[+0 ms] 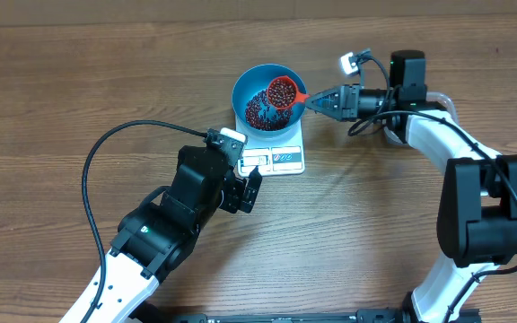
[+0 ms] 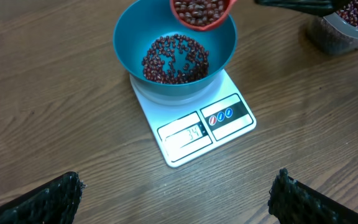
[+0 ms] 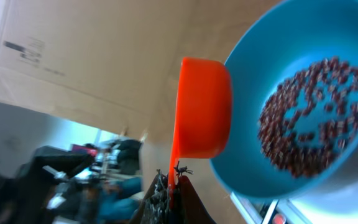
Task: Scoop item into bowl and weigh 150g on scale
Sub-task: 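Tilt the red scoop to pour beans into the blue bowl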
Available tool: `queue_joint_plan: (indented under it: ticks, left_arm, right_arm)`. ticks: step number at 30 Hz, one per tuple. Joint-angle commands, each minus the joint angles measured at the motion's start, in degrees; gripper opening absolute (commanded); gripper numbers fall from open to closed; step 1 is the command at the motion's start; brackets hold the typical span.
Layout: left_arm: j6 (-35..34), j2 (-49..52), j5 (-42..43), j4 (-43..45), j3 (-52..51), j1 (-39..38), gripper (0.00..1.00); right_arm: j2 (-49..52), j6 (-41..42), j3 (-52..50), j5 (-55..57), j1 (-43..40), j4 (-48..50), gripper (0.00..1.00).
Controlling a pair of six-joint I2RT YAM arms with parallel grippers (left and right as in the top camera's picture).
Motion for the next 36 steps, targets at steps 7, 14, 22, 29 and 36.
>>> queue_joint_plan:
  ticks: [7, 14, 22, 29, 36]
  left_arm:
    - [0.9, -0.9, -0.6, 0.2, 0.2, -0.1, 0.99]
    - [0.9, -0.9, -0.6, 0.2, 0.2, -0.1, 0.99]
    - [1.1, -0.9, -0.6, 0.3, 0.2, -0.1, 1.0]
    - [1.1, -0.9, -0.6, 0.2, 0.2, -0.1, 1.0]
    - [1.6, -0.9, -0.8, 0.1, 0.2, 0.0, 1.0]
  right_arm:
    - [-1.5, -11.7, -0.1, 13.0, 3.1, 1.0, 0.04]
    - [-1.5, -20.8, -0.1, 16.3, 3.2, 0.8, 0.04]
    - [-3.0, -29.6, -0.1, 21.8, 3.5, -4.2, 0.04]
    - [-6.4, -31.8, -0.1, 22.1, 3.5, -5.2, 0.04]
    - [-8.1, -33.1, -0.1, 21.9, 3.5, -5.3, 0.04]
